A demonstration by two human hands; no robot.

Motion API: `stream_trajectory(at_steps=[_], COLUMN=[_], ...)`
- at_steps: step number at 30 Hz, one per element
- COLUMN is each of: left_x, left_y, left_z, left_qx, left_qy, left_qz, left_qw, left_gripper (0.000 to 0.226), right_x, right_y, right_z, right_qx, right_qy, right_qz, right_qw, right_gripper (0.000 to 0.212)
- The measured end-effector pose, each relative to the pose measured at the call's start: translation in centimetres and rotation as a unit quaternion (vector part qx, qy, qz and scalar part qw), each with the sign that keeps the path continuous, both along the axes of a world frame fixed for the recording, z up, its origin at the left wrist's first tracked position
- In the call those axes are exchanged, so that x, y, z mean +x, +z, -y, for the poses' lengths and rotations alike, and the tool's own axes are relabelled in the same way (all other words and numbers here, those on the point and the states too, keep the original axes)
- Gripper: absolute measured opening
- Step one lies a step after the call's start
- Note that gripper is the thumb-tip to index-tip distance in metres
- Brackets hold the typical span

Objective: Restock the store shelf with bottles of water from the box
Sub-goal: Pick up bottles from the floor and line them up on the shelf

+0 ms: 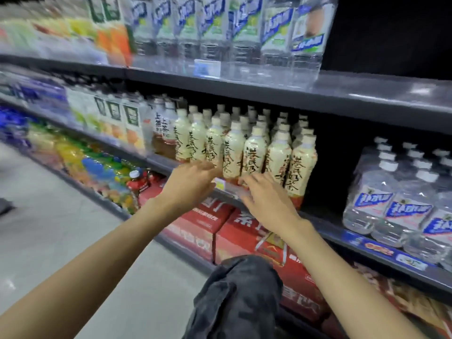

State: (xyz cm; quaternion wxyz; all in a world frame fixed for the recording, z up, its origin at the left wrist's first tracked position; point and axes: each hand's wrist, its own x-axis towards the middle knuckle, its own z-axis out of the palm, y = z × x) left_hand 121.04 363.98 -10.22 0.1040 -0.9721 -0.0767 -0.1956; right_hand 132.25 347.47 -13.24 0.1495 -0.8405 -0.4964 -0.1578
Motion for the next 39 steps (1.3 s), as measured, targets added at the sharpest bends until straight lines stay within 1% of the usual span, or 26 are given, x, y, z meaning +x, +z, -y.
stream_trajectory(at_steps=[5, 12, 17, 22, 26, 30, 32, 35, 39], left_x=[-6.7, -15.3, -20.8, -25.5, -28.5, -31.3, -32.5, -33.8, -35.0], left_y=[-3.3, -9.6, -16.1, -23.7, -29.2, -34.6, -37.3, -41.2, -45.3], left_z=[-6.4, -13.2, -15.8, -16.7, -16.1, -15.0, -14.1, -12.1, -10.4], left_qx=[-0.026, -0.079, -0.138, -0.198, -0.242, -0.289, -0.316, -0.36, -0.4], left_qy=[0.083, 0.189, 0.236, 0.263, 0.275, 0.297, 0.314, 0.348, 0.392], left_qz=[-0.013, -0.046, -0.074, -0.126, -0.169, -0.201, -0.205, -0.218, -0.222], left_qw=[0.996, 0.978, 0.959, 0.936, 0.915, 0.888, 0.872, 0.838, 0.798], left_gripper=[0.033, 0.032, 0.029, 0.03, 0.031, 0.034, 0.036, 0.04, 0.042], right_x=[-4.9, -11.7, -16.2, -20.2, -22.9, -25.1, -26.0, -27.2, -28.2], right_y=[-1.9, -7.2, -12.3, -18.8, -24.2, -28.8, -31.0, -33.8, -36.5], right_z=[-8.0, -17.3, -21.5, -23.3, -23.6, -23.3, -22.9, -21.8, -20.8], right_qx=[-0.042, -0.125, -0.198, -0.271, -0.35, -0.405, -0.433, -0.467, -0.484], right_qy=[0.081, 0.168, 0.214, 0.229, 0.234, 0.252, 0.268, 0.285, 0.302], right_qz=[-0.009, -0.007, -0.053, -0.087, -0.104, -0.108, -0.102, -0.095, -0.089], right_qw=[0.996, 0.978, 0.955, 0.931, 0.901, 0.872, 0.854, 0.832, 0.817], right_gripper=[0.031, 0.03, 0.027, 0.031, 0.034, 0.035, 0.035, 0.034, 0.035])
